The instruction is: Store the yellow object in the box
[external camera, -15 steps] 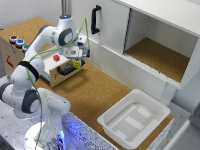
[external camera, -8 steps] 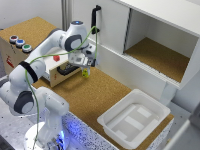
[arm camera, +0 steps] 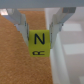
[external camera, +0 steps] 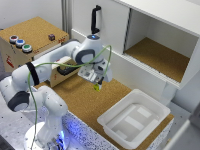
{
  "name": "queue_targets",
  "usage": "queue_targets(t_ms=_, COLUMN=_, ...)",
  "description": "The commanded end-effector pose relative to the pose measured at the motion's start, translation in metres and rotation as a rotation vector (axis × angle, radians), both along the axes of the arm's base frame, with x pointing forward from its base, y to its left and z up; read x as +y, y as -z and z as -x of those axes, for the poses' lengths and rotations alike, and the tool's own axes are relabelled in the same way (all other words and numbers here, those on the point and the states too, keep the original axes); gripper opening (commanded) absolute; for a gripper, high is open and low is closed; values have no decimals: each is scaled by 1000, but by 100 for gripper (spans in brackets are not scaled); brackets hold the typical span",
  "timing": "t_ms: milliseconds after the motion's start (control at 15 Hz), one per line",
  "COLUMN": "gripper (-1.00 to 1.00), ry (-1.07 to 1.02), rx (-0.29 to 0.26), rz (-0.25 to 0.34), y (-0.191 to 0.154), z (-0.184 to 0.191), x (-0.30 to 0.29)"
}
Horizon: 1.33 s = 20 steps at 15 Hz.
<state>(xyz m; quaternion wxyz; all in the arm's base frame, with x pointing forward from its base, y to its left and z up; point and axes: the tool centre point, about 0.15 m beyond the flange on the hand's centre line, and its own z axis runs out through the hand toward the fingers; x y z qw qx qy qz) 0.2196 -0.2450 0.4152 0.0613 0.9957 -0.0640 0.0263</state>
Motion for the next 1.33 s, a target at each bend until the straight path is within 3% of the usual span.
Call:
queue_targets(t_ms=0, gripper=-100, ry=223, rx=-24, rz=-44, y=34, z=4, x=-64)
queue_targets(t_ms=333, gripper=-100, ry=435, rx=-42, rz=-42, y=54, z=2, x=-91)
queue_targets(t_ms=733, gripper=-100, ry=593, rx=-98, rz=20, y=54, z=-25, x=-127)
queue_targets(t_ms=1267, gripper=-100, ry=875, rx=-292, rz=-36, y=126, z=-43, x=-148)
